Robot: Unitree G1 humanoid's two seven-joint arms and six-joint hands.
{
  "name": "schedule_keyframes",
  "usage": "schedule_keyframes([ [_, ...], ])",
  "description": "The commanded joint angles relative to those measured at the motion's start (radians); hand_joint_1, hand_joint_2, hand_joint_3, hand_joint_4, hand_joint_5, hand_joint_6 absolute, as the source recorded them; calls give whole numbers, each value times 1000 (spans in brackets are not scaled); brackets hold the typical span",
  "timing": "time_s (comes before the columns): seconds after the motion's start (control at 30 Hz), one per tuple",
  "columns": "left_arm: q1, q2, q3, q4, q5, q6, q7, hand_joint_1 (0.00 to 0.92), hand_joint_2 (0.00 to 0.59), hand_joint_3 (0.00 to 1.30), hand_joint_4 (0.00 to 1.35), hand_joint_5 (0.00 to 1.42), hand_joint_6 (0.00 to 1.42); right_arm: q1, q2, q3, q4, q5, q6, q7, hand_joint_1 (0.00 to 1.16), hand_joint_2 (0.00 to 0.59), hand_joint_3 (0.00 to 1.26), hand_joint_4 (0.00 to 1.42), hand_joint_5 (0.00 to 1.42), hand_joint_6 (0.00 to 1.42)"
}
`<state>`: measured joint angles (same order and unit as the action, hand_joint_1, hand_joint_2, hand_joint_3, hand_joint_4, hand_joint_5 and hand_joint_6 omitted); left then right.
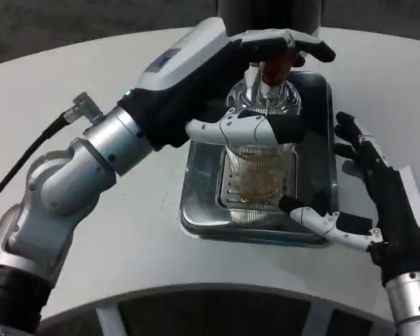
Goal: Grasp the cup under the faucet to collect the drink, then remove the cup.
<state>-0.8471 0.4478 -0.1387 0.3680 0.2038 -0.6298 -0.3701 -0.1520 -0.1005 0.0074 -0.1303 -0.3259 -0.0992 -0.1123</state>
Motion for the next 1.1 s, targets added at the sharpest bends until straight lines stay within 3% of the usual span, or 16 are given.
schedule_keyframes([
  [0.03,29,7,-22,27,26,4,-18,0,13,349,245,316,176,-33,5,11,44,13,-33,-12,936,134,68,97,141,165],
  [0.4,23,9,-24,39,31,-4,-13,0,14,344,249,316,176,-113,18,46,161,25,-52,-12,916,130,29,74,115,130],
  [1.1,17,9,-37,53,45,-23,-5,0,15,362,259,326,176,-228,9,54,333,72,-84,12,895,136,0,74,90,96],
])
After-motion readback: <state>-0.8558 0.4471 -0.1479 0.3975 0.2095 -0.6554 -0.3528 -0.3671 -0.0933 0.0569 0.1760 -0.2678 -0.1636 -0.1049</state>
